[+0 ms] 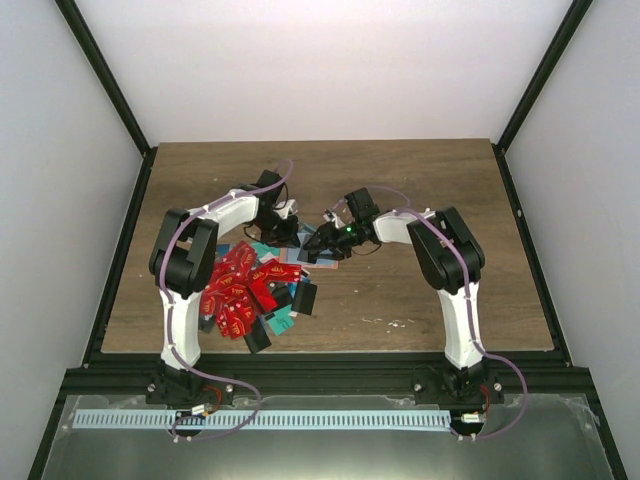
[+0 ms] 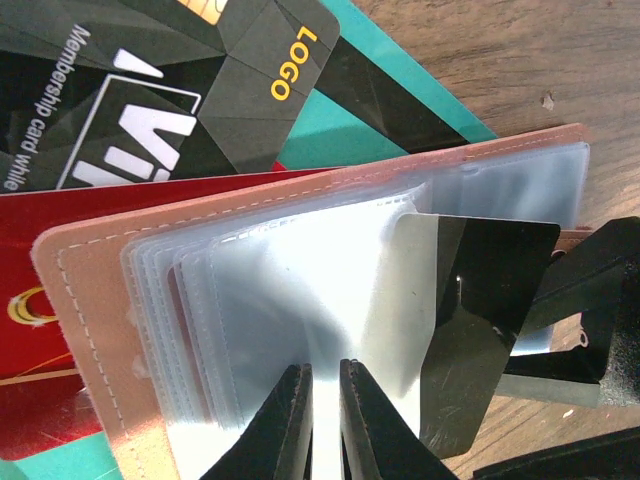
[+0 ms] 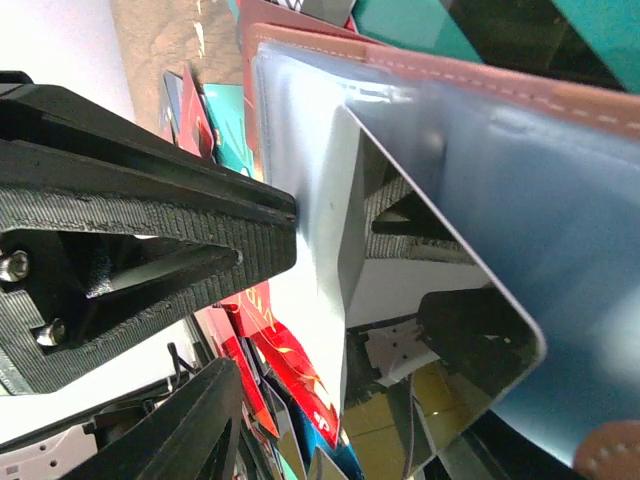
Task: Put the credit cards into the card holder
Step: Insert the credit card into the card holder.
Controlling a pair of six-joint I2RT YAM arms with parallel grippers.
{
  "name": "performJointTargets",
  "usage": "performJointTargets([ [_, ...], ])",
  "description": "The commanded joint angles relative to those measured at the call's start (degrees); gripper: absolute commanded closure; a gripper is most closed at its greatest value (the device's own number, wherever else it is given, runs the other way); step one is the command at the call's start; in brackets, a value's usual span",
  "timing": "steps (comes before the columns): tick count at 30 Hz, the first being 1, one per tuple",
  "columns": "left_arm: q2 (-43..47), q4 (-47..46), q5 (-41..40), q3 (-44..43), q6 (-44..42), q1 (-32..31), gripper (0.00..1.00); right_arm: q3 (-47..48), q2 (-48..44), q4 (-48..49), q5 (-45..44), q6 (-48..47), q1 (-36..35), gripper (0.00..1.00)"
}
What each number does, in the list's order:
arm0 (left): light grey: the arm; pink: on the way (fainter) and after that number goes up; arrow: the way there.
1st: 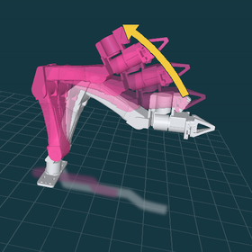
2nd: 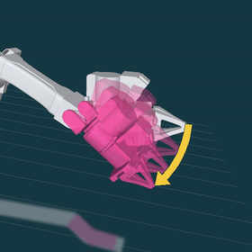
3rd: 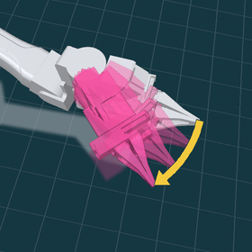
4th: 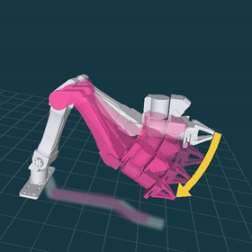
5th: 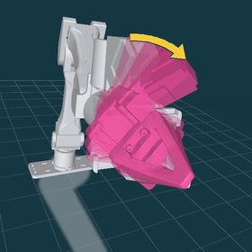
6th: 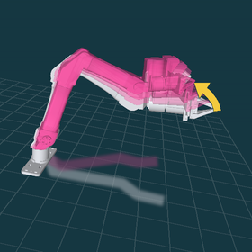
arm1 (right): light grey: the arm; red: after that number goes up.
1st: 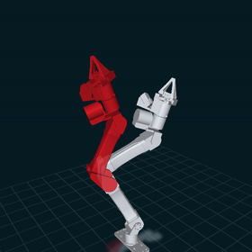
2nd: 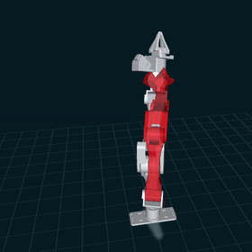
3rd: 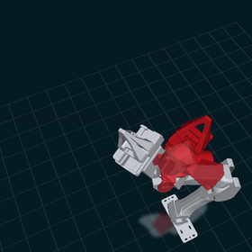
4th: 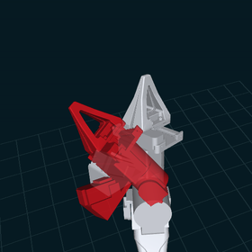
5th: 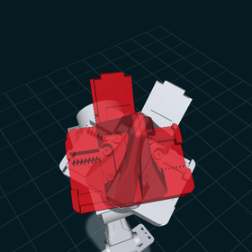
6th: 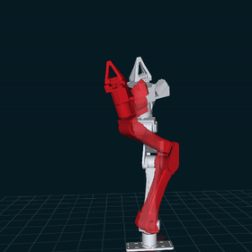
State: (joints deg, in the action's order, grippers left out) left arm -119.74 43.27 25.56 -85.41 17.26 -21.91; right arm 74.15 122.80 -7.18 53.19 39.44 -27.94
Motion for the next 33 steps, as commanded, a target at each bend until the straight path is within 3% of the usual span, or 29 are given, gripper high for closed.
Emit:
performJointTargets([
  [1, -2.8, 1.1, -3.7, 0.6, -1.3, -0.2, 0.89, -0.6, -1.9, -3.7, -2.0, -1.9, -0.3, 0.52],
  [6, -2.7, 1.0, -3.4, 0.7, -1.2, -0.2, 0.89, 1.2, -1.5, -6.6, -3.5, -3.1, -0.3, 0.55],
  [13, -2.3, 1.0, -3.4, 0.6, -1.3, -0.2, 0.89, 2.2, -0.5, -7.4, -4.6, -2.9, -0.2, 0.8],
  [17, -2.2, 1.0, -3.2, 0.4, -1.1, -0.2, 0.89, 3.4, 1.0, -7.7, -3.2, -2.9, -0.3, 0.87],
  [33, -0.1, 2.0, -0.9, -2.1, -0.2, -0.2, 0.85, 12.0, 7.4, -12.3, 3.3, -5.1, -0.9, 0.86],
])
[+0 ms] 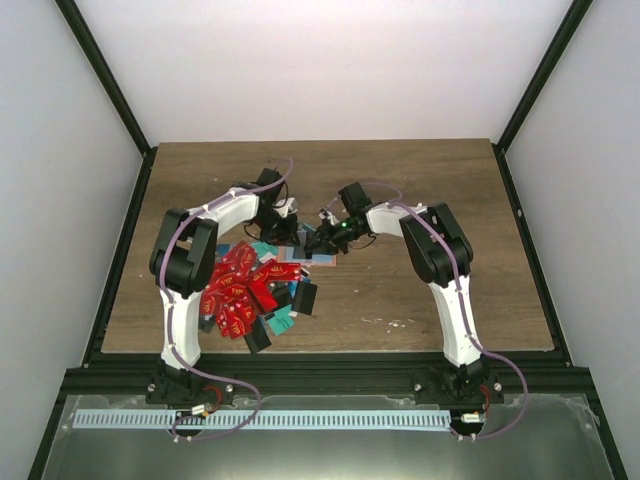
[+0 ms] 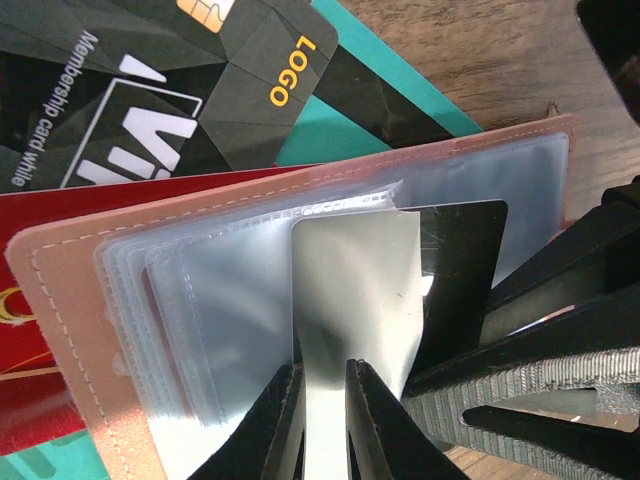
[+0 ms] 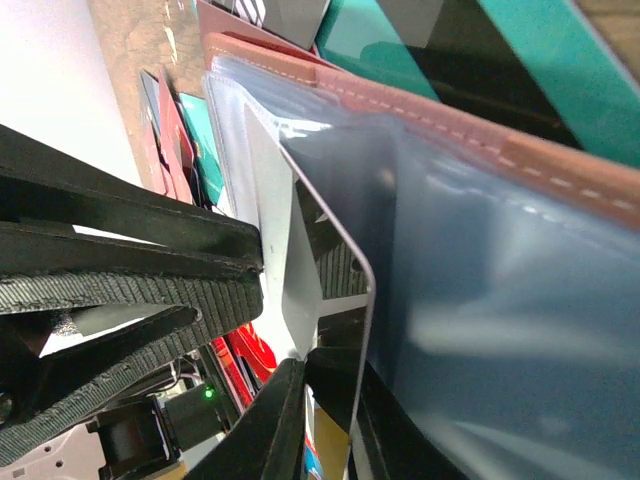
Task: Put the credit cards into the card holder
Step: Insert the credit card into the card holder.
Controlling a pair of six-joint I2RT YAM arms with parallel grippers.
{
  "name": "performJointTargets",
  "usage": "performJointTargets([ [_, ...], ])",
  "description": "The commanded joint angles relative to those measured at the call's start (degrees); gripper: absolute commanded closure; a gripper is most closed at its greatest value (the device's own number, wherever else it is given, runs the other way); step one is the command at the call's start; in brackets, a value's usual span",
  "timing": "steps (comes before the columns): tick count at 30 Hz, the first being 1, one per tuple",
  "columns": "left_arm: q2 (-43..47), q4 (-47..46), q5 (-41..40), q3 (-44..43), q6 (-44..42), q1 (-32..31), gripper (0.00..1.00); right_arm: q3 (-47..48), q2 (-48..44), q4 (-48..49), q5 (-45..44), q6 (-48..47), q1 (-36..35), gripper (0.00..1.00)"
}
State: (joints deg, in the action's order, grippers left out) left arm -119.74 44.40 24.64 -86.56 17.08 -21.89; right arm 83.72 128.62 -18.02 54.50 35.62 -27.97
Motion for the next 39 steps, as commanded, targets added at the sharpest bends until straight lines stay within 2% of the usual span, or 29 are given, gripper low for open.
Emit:
performJointTargets([
  [1, -0.4, 0.4, 0.7, -0.8, 0.0, -0.2, 0.86, 2.5, 1.6, -1.6, 2.1, -1.5, -0.9, 0.86],
  [8, -1.7, -0.5, 2.6, -0.6, -0.8, -0.7, 0.85, 3.1, 2.1, -2.9, 3.6, -3.6, -0.9, 0.85],
  [17, -4.2, 2.8, -9.2, -0.1, -1.6, -1.6, 0.87, 4.3, 1.0, -7.9, 2.5, -7.0, -0.1, 0.7],
  [26, -4.9, 2.9, -10.3, 0.4, -1.2, -1.6, 0.87, 2.2, -1.9, -9.1, 1.6, -8.1, 2.4, 0.63],
  [31, -5.0, 2.9, -9.5, 0.2, -1.3, -1.5, 0.87, 1.4, -2.8, -9.3, 1.1, -8.5, 2.7, 0.66],
  [39, -3.9, 2.7, -8.2, 0.1, -1.3, -1.5, 0.87, 1.0, -2.1, -7.1, 0.4, -6.8, 2.7, 0.83],
])
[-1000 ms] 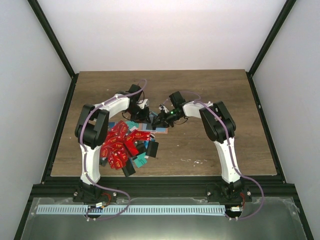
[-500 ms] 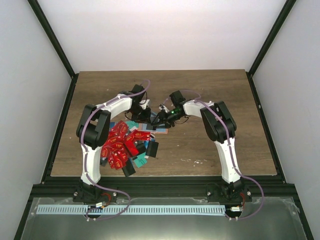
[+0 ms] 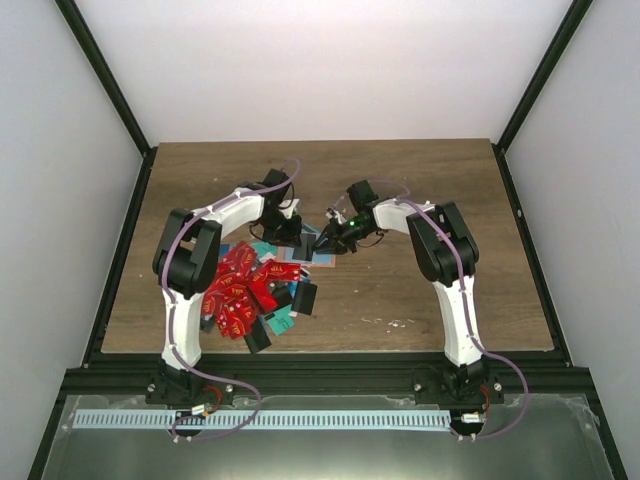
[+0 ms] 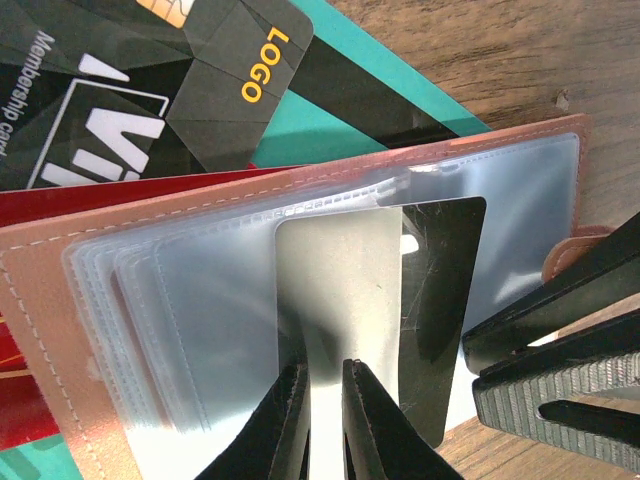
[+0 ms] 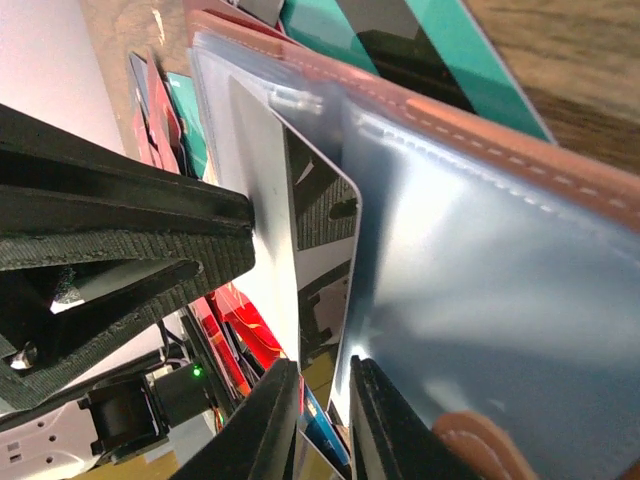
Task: Put the credit cards into the card holder
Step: Insert the credit card into the card holder.
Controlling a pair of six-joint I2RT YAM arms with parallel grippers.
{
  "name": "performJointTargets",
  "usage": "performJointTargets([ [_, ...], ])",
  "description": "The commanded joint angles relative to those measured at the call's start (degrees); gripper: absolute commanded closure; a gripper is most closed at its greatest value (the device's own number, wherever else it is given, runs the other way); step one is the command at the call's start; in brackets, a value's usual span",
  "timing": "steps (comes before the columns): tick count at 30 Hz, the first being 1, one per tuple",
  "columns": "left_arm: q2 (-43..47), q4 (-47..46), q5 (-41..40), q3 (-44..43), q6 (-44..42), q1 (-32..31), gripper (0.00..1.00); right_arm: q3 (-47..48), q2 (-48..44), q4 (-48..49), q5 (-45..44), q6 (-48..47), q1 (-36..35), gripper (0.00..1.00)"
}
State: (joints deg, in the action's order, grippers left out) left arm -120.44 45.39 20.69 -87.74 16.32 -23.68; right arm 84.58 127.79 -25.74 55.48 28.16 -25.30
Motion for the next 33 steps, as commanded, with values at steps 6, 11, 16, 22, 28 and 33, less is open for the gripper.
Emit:
performJointTargets([
  [6, -2.0, 2.2, -3.7, 0.6, -0.2, 0.3, 0.87, 0.9, -0.2, 1.6, -1.0, 2.0, -0.1, 0.98],
  [11, -0.6, 4.3, -2.9, -1.6, -0.1, 0.3, 0.82, 1.5, 0.5, 1.4, -1.5, 2.1, -0.1, 0.99],
  [16, 1.4, 6.3, -4.1, -3.2, -0.3, 0.8, 0.78, 1.9, 1.1, 1.2, -1.7, 2.1, -0.2, 0.99],
  [22, 1.8, 7.2, -7.3, -2.2, -0.5, 2.9, 0.79, 2.1, 1.3, 1.6, -1.6, 2.5, -0.4, 0.99],
  [28, 1.1, 7.4, -9.1, -1.1, -0.6, 4.3, 0.81, 2.1, 1.3, 2.4, -1.2, 3.1, -0.6, 0.99],
  [33, 3.4, 6.9, -4.8, -1.2, -1.1, 5.0, 0.8, 2.5, 1.2, 2.9, -0.7, 3.3, -1.0, 0.99],
])
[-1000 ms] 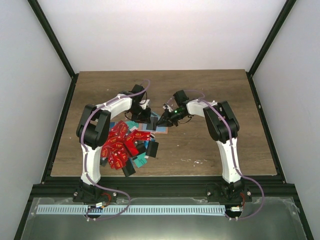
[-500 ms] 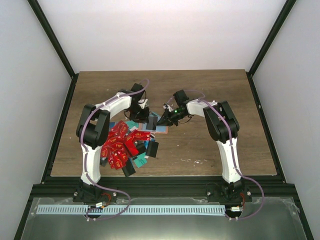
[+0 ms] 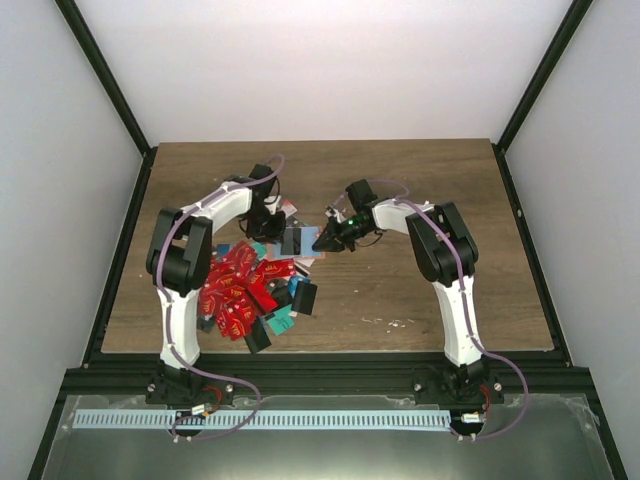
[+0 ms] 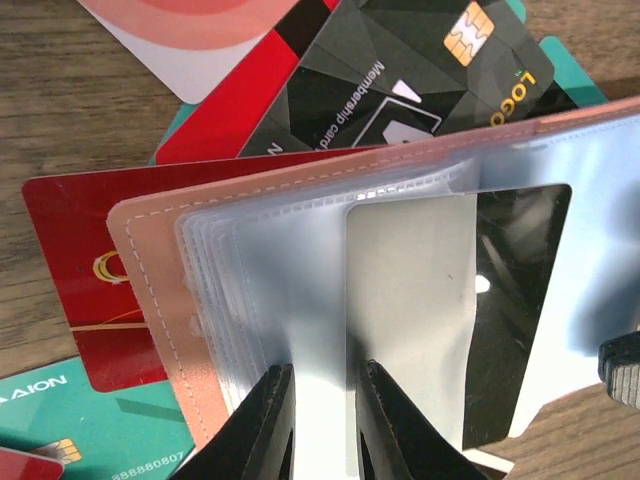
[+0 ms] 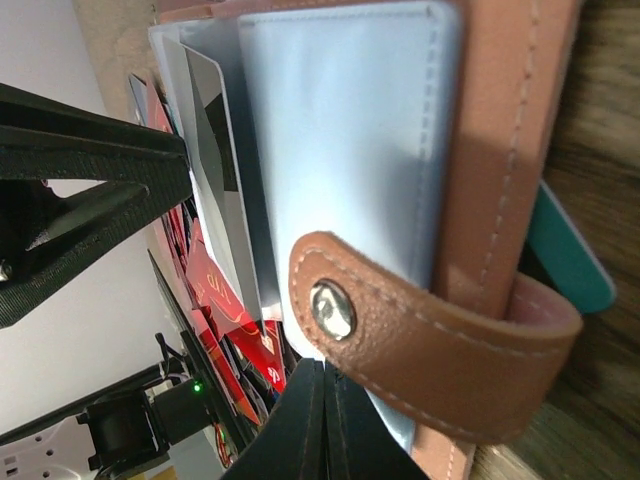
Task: Put the credit cards into the card holder
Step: Insert the credit card into the card holder.
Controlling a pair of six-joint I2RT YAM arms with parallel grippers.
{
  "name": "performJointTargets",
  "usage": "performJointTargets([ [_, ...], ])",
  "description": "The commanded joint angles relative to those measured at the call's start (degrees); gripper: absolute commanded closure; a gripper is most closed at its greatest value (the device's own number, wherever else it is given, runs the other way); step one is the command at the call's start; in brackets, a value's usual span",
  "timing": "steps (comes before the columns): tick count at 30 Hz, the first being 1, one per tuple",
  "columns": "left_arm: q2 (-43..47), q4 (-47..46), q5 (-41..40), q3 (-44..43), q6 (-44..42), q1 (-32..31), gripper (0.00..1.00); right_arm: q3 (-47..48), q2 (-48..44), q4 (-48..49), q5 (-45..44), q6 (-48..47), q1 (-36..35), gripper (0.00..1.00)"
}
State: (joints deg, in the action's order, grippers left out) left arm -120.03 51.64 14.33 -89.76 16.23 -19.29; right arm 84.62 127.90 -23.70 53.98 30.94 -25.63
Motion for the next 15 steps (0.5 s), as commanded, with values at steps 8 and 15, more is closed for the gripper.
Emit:
performJointTargets([
  [8, 6.8, -0.1, 3.7, 2.0, 0.1, 4.6, 0.74, 4.5, 1.4, 2.7, 2.7, 1.0, -1.1, 0.99],
  [15, 4.9, -1.4, 2.2, 4.8, -0.5, 7.2, 0.81, 6.1, 3.2, 3.3, 2.7, 1.5, -1.1, 0.98],
])
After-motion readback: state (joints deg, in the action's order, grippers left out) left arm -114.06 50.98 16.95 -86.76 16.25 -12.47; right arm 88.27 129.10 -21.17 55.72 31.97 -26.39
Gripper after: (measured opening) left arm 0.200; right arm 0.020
